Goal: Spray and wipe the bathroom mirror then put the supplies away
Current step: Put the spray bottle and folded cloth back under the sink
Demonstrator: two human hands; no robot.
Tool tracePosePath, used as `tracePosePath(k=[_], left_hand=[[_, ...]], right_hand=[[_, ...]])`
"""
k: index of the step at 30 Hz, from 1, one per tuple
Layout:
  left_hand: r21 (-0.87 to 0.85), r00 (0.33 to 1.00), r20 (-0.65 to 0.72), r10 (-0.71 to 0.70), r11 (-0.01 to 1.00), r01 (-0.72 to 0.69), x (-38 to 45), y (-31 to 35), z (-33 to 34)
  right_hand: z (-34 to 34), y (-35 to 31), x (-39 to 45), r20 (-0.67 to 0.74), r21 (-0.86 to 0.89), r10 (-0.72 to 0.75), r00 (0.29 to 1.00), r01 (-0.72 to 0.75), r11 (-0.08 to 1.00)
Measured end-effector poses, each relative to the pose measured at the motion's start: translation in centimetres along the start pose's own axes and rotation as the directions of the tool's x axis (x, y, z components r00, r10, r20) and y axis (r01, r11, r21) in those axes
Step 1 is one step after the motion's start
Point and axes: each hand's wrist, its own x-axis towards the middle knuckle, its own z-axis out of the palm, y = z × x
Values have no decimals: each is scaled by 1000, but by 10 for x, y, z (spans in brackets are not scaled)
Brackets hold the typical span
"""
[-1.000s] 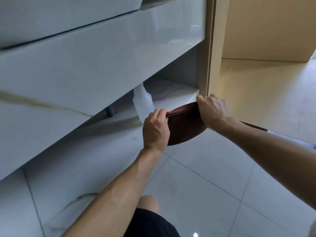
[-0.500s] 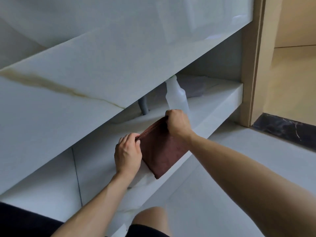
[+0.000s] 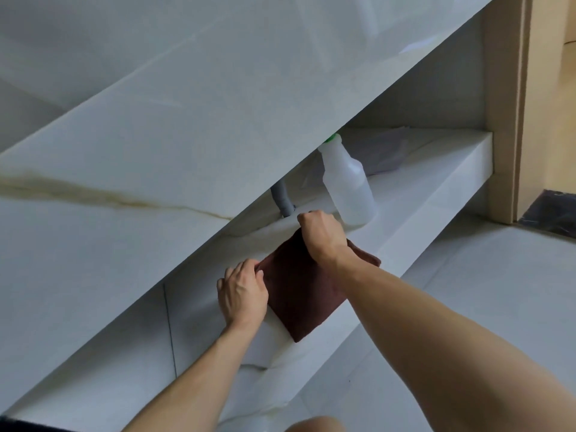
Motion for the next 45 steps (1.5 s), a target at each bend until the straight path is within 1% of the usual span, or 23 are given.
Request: tracePosePath(k=[4,8,13,17,20,22,23,25,26,28,30,31,34,38,45], left_hand=[[4,996,47,-70,998,70,8,-2,8],[47,989,81,-126,991,122,21,-6,15],[57,973,114,-201,979,196,36,-6,27],[55,960,149,-237,971,231,42,-7,36],[25,937,197,-287,957,288,39,-6,40],[-7,928,165,-333,941,339,36,-6,40],[-18,937,133,-322,945,328,34,-5,41],[-51,968,82,-235,969,240,26,0,42],[-79,979,75,-191,977,197,23,6,42],[-143,979,121,-161,974,178,16,20,44],[-169,951,255,-174,961,221,11,31,48],[-152,928,326,-180,959,240,10,34,50],[-70,880,441,-176,971,229,9,32,54],[-42,851,507,-136,982,182,10,25,50],[-24,837,534,-120,987,157,7,24,47]], right_hand=[[7,-5,12,8,-2,-38,999,38,999],[9,-10,21,37,11,-60,997,60,998],[18,-6,28,56,14,-139,989,138,990],[29,6,32,136,38,-188,973,184,982],[32,19,27,229,69,-258,939,249,966],[33,26,23,232,28,-289,929,290,957],[35,28,20,202,-10,-301,932,310,951],[40,30,17,119,-75,-341,933,350,934],[41,30,16,95,-101,-369,925,378,920],[45,28,16,109,-124,-397,911,408,904],[49,27,18,181,-105,-366,913,388,916],[50,27,19,226,-115,-336,914,368,923],[52,29,21,326,-209,-253,911,330,920],[50,27,17,406,-240,-159,900,274,931],[47,28,10,417,-251,-135,899,256,933]])
